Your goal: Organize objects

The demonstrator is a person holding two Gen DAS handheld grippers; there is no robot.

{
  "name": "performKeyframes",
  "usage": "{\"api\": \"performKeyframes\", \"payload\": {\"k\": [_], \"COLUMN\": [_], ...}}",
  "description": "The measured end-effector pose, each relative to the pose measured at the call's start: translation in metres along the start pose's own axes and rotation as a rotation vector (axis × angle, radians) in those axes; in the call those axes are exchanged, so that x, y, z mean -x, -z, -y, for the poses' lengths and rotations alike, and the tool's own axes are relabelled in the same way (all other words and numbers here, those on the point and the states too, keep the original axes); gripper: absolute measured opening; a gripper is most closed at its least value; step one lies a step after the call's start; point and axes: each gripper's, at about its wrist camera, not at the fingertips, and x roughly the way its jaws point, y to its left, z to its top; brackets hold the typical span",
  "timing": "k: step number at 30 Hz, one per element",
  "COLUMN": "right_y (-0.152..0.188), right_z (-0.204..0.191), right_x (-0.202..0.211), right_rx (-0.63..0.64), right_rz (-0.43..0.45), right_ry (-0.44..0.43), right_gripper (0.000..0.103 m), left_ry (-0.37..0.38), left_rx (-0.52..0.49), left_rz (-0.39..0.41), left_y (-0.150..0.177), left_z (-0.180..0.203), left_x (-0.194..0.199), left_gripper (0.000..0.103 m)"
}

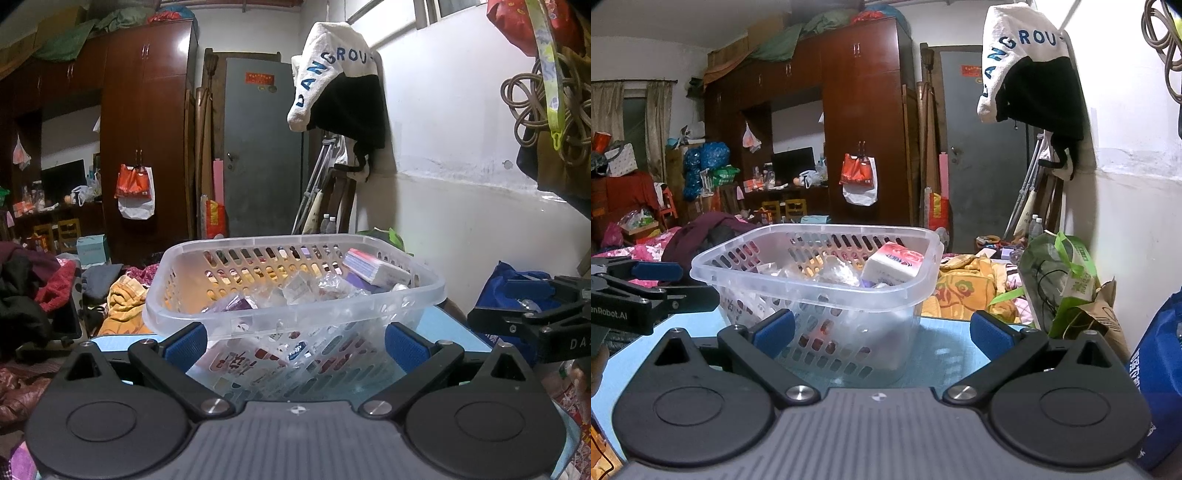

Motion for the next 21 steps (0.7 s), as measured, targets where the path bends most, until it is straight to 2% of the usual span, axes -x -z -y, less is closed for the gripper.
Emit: {"api": "performKeyframes", "payload": {"k": [8,16,21], "right_y": [0.0026,0.0024,0.0029], "right_z": [0.0015,0.0016,0.0017], "right_x": [0.0001,0.0004,0.0002], "right_rx": [-0.003,-0.003,-0.001], "right_rz": [-0.004,-0.001,0.0], "right_ry": [0.002,0.003,0.005], "right_gripper": [0.103,0.103,0.103], "left_ry": [0.002,-0.037,-0.035], "left_rx": [-0.013,-0.029,-0.029], "left_rz": [0.002,0.023,0.026], "left_y": [0.0019,0.0016,-0.0008], "left_z": [0.0029,0.0062,0.0068], "left_x": [-0.0005,0.0011,0.002], "left_gripper": [0.103,0.103,0.103]}}
